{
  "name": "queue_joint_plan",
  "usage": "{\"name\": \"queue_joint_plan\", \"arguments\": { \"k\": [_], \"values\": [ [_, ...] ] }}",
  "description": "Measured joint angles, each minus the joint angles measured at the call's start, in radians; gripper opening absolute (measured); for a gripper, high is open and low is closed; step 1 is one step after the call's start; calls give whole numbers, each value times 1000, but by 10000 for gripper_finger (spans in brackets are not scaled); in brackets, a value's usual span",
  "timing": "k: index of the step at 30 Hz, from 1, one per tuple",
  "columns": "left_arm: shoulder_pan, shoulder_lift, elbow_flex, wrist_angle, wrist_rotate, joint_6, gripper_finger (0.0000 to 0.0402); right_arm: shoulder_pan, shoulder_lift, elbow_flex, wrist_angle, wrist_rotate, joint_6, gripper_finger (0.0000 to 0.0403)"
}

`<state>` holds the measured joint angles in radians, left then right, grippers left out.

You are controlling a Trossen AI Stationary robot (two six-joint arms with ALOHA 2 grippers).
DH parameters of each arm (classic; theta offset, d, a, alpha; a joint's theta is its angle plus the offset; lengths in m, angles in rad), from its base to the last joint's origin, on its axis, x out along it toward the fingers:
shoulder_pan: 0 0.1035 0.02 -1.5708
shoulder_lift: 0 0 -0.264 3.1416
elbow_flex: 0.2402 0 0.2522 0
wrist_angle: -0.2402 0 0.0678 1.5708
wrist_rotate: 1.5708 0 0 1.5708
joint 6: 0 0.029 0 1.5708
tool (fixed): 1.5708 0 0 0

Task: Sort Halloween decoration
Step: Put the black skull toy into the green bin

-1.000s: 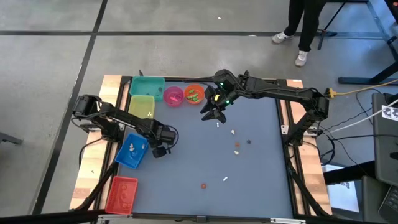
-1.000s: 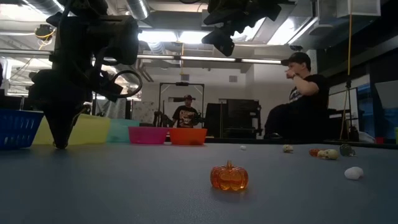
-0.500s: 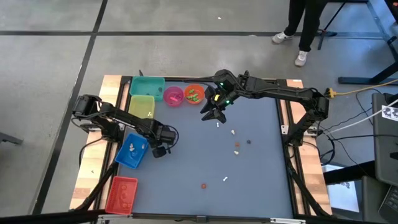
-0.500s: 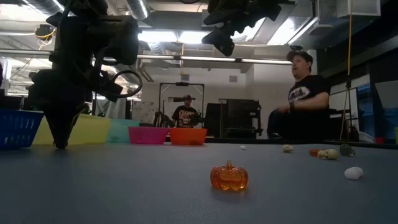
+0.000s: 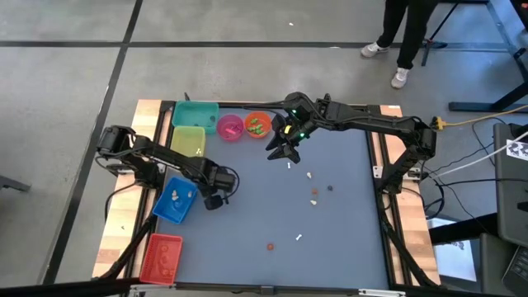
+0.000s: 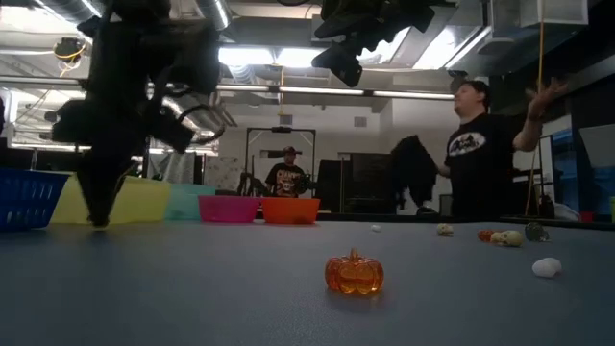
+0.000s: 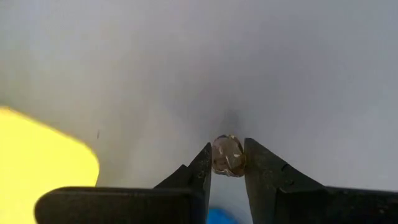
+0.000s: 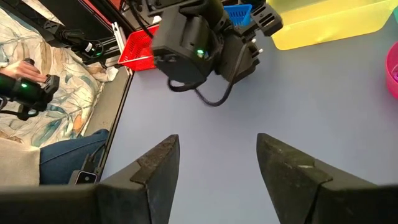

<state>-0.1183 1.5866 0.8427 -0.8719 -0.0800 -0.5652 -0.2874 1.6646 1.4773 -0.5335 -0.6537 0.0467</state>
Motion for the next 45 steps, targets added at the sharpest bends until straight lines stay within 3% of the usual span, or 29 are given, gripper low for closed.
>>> {"name": "queue_joint_plan", "arguments": {
  "k": [9, 19, 31, 45],
  "values": [
    [18, 0, 99, -21, -13, 53, 52, 0, 0, 0, 0, 0, 0, 214],
    [139, -1, 255, -131, -65, 213, 52, 0, 0, 1, -15, -20, 1, 214],
    [424, -3, 358, -191, -92, 464, 52, -2, -85, 35, -242, -26, -76, 214],
    [807, -3, 358, -166, -94, 576, 52, -1, -240, 35, -542, 232, -198, 214]
  ]
}}
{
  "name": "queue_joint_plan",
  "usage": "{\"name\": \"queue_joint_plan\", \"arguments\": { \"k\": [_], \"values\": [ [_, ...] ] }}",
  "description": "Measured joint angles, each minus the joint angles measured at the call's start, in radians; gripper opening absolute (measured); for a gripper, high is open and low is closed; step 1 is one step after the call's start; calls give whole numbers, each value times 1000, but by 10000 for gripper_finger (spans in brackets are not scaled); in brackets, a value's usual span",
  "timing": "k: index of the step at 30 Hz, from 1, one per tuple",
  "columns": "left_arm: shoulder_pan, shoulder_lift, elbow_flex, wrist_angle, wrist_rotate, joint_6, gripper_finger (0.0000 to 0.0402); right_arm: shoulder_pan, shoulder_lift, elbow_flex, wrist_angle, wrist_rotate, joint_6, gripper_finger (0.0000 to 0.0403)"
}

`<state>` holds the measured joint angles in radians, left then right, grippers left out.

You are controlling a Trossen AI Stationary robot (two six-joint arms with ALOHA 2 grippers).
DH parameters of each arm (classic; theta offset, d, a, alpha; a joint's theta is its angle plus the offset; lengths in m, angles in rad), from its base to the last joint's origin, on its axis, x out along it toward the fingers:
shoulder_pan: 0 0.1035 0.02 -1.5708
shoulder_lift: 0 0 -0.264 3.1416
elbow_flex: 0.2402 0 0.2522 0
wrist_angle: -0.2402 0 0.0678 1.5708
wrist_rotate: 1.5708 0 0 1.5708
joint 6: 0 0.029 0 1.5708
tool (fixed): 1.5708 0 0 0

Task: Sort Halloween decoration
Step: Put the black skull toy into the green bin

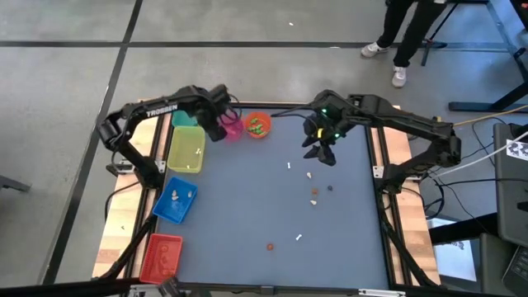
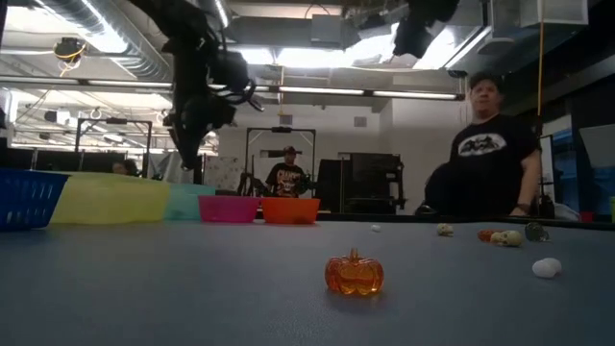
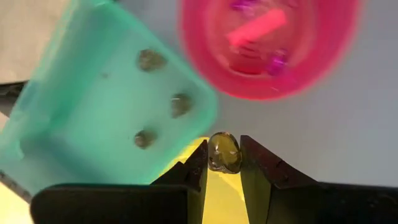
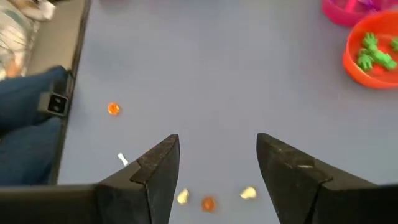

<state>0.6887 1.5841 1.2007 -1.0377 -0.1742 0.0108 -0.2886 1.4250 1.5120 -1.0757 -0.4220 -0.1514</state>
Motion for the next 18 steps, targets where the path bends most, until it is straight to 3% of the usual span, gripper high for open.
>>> {"name": "queue_joint_plan", "arguments": {
  "k": [11, 18],
  "values": [
    [177, 0, 0, 125, -3, 2, 53, 0, 1, -1, -2, 13, -18, 214],
    [198, 0, 0, 146, -100, 2, 59, 0, 1, -1, -1, 12, -10, 214]
  ]
}}
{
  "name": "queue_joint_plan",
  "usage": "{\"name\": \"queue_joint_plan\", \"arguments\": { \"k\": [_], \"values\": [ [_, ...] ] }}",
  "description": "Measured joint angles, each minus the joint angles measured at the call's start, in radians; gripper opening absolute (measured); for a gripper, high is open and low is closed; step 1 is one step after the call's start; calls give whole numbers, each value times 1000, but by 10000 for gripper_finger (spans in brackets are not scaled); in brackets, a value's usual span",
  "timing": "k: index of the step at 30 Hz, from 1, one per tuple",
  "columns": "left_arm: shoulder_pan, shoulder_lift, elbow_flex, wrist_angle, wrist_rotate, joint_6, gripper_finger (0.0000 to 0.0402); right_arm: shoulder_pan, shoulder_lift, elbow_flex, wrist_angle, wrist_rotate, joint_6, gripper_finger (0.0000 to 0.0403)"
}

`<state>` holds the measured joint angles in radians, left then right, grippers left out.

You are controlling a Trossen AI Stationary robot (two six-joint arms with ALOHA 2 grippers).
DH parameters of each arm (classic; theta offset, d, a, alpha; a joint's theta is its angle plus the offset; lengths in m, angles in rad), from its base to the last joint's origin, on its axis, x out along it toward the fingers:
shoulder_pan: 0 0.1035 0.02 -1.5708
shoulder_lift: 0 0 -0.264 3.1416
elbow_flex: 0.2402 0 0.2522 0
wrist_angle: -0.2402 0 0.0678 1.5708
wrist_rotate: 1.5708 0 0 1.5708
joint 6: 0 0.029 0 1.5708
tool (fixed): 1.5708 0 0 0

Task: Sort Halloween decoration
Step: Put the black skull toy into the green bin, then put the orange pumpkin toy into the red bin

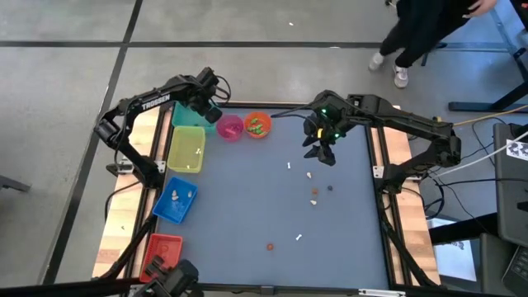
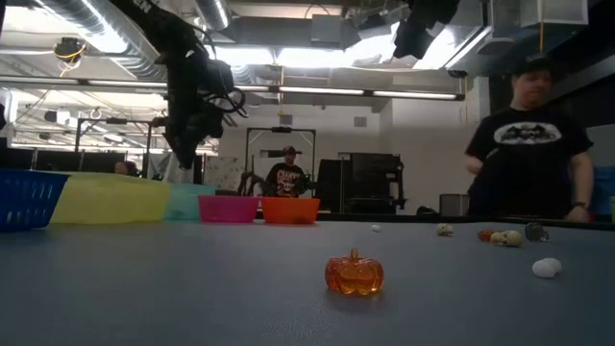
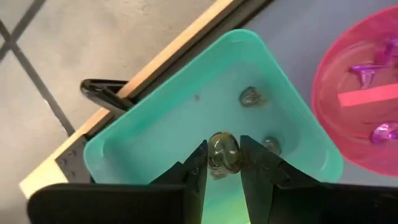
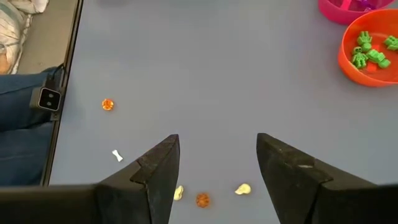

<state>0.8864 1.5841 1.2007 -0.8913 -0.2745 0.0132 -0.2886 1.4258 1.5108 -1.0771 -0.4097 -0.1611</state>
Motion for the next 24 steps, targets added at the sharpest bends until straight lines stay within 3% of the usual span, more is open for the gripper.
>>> {"name": "queue_joint_plan", "arguments": {
  "k": [6, 12, 24],
  "values": [
    [0, 0, 0, 9, -10, 23, 101, 0, 0, 0, -26, -1, 47, 214],
    [0, 0, 0, 18, -10, 23, 138, 1, 0, -1, -164, -1, 51, 214],
    [-1, 0, 0, 13, -9, 22, 151, 30, 0, -2, -202, 16, 78, 214]
  ]
}}
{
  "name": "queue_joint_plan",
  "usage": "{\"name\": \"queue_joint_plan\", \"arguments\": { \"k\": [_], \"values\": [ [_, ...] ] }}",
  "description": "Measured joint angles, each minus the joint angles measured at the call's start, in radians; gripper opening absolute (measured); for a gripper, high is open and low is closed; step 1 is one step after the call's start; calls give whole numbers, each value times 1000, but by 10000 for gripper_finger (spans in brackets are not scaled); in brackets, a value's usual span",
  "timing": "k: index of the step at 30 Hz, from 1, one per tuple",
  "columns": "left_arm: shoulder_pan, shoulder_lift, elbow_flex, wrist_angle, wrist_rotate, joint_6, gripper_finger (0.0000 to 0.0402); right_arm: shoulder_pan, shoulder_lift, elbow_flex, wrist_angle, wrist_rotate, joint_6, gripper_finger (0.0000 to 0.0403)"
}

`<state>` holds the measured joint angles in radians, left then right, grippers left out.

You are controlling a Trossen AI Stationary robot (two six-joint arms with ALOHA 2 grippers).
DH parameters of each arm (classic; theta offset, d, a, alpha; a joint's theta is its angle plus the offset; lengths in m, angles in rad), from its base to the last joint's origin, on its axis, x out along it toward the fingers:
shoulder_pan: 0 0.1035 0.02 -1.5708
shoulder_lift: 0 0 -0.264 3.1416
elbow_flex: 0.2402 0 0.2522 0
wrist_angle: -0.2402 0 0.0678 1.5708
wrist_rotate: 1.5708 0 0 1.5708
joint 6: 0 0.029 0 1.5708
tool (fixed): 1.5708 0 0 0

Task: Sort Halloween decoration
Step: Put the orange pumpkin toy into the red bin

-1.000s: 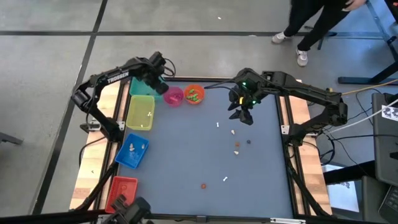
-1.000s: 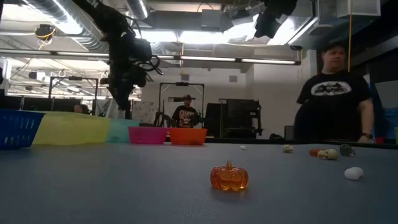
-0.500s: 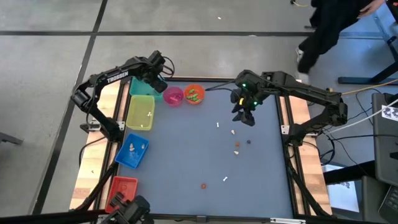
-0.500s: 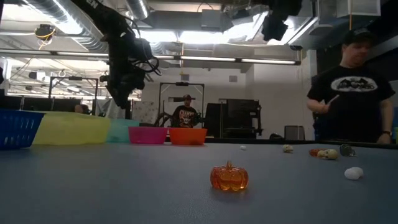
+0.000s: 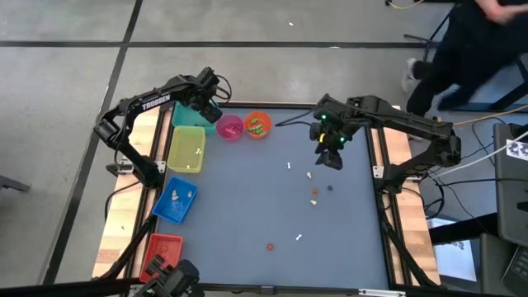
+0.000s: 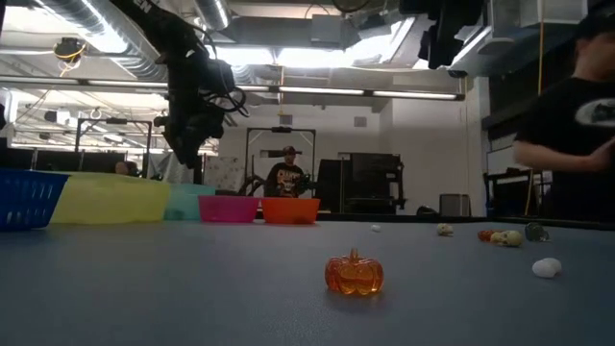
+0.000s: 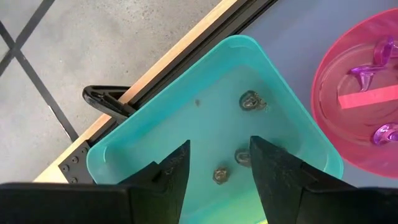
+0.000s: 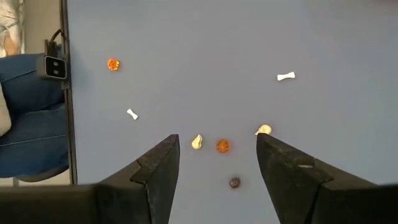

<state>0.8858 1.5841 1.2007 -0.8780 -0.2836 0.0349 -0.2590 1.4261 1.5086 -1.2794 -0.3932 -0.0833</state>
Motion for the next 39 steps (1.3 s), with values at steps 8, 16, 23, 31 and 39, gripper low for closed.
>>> {"name": "queue_joint_plan", "arguments": {
  "k": [8, 16, 23, 31, 39],
  "values": [
    [-1, 0, 0, 0, 11, -26, 151, 185, -13, -149, 69, 165, 102, 214],
    [-1, 0, 0, 0, 12, -26, 151, 307, -14, -377, 280, 257, 113, 214],
    [-2, 0, 0, 0, 12, -28, 151, 334, -14, -577, 512, 260, 113, 214],
    [-18, 0, 0, 0, 13, -28, 151, 333, -14, -746, 661, 255, 102, 214],
    [-25, 0, 0, 5, 12, -28, 151, 333, -14, -825, 791, 330, 101, 214]
  ]
}}
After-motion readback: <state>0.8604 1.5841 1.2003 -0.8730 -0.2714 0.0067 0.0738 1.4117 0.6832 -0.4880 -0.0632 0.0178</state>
